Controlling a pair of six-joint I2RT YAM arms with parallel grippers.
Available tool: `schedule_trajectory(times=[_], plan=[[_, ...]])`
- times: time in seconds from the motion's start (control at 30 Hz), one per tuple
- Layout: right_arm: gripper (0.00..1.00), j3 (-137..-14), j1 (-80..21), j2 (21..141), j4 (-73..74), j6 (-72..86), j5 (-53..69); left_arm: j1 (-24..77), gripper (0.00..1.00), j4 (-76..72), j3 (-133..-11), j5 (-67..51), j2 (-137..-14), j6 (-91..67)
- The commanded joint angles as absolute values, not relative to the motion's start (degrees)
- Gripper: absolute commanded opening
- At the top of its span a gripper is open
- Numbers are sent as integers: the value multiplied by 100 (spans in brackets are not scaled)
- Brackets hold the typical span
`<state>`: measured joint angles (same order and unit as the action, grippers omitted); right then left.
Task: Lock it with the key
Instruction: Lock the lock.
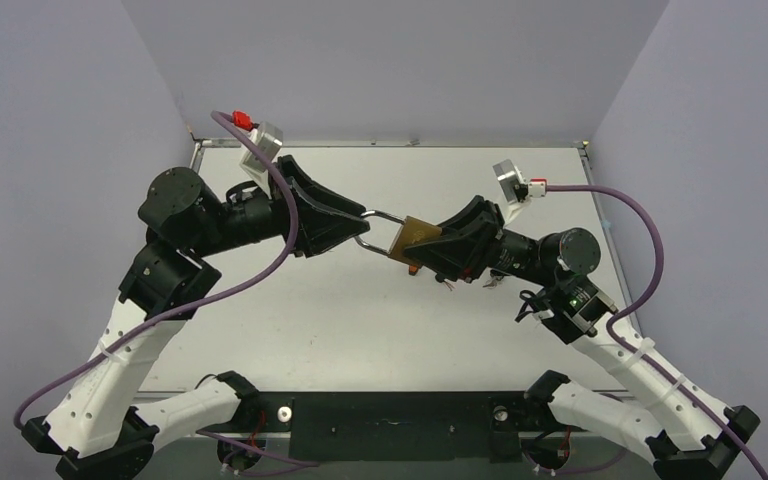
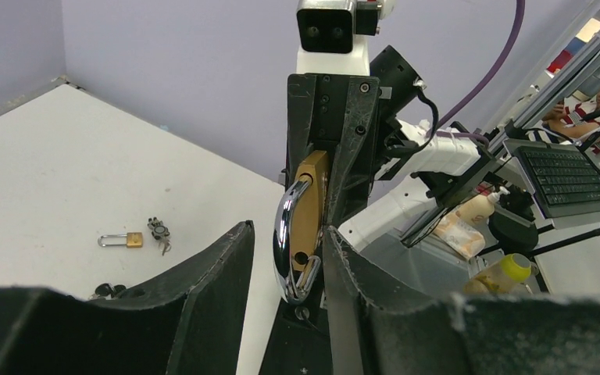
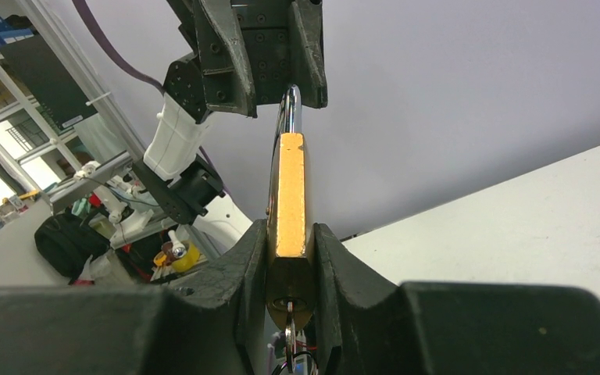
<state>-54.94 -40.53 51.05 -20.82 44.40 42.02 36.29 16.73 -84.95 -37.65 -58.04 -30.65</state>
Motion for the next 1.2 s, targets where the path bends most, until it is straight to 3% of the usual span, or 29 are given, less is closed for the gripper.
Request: schedule_trajectory(times=[0.0,0.57,0.63,0.73,0.8,1.17], plan=[[0,-5650,-4041,4847,-2467,4303,4209,3624,35,2078,-8885,-4060,-5864,-2705],[0,-5720,-4026,4750,-2103,4105,4166,3633,26,2934,-9118,-4416,-6179,-2334],[0,-5729,-4036,4766,-2094,4102,4177,3629,23,2906,-9100,-4398,-6163,-2331],[0,-5733,-4035,4800,-2108,4130,4247,3625,4,2859,-9082,-4348,-6147,-2345],[0,-5729,-4043,4829,-2140,4180,4283,3629,0,2847,-9079,-4335,-6144,-2328],[0,-5748,-4075,5032,-2910,4901,4611,3701,0,2843,-9009,-4307,-6092,-2100]])
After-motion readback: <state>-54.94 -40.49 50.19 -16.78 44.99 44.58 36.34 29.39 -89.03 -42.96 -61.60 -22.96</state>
